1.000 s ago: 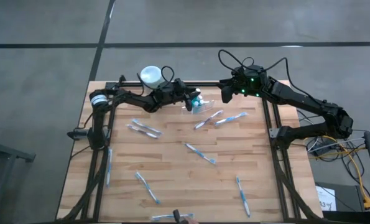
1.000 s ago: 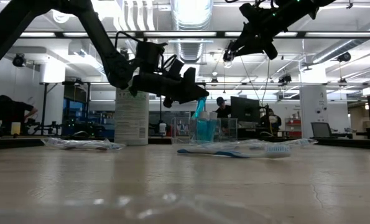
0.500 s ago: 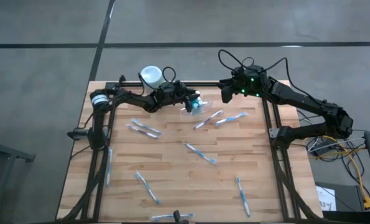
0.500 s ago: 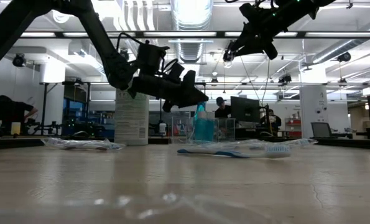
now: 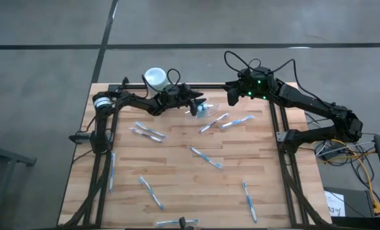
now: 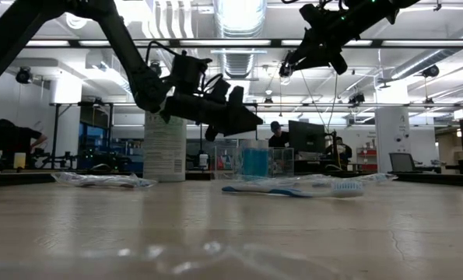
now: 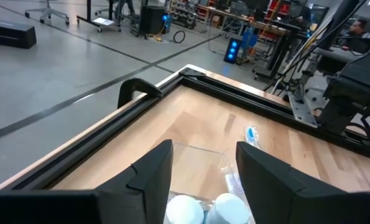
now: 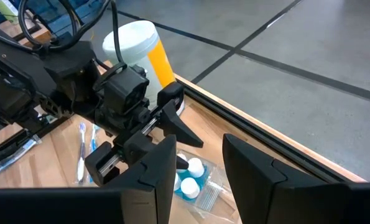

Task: Pick & Place toothbrushing station
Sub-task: Adjust the transparent organizer

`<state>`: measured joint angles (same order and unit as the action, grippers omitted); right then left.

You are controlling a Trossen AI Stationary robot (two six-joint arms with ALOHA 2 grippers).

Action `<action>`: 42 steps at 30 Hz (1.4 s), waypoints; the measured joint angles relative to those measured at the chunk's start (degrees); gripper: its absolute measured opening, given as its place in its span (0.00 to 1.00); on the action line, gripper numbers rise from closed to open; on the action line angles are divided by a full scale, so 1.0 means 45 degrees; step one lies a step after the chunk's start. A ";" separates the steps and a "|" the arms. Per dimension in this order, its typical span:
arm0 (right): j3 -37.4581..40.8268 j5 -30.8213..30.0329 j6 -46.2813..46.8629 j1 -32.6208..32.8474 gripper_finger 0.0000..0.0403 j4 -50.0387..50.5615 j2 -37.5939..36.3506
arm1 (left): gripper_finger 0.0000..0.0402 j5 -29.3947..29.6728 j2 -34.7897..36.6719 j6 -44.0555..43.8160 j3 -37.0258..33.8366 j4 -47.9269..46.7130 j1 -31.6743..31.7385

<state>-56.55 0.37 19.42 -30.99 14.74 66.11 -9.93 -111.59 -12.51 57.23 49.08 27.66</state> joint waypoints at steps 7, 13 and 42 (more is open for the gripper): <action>-0.0002 0.0001 0.0000 -0.0003 0.32 -0.0001 0.0000 | 0.45 -0.0303 0.0178 0.0156 -0.0005 0.0083 -0.0005; -0.0002 -0.0001 0.0000 -0.0002 0.32 -0.0002 0.0000 | 0.45 -0.1436 0.0797 0.0564 -0.0043 -0.0095 -0.0018; -0.0005 -0.0001 0.0000 0.0000 0.32 0.0001 0.0000 | 0.45 -0.3249 0.4454 0.1661 -0.0068 -0.7662 -0.0135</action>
<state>-56.58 0.36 19.42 -30.99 14.74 66.11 -24.55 -91.55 -5.04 56.93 14.60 27.05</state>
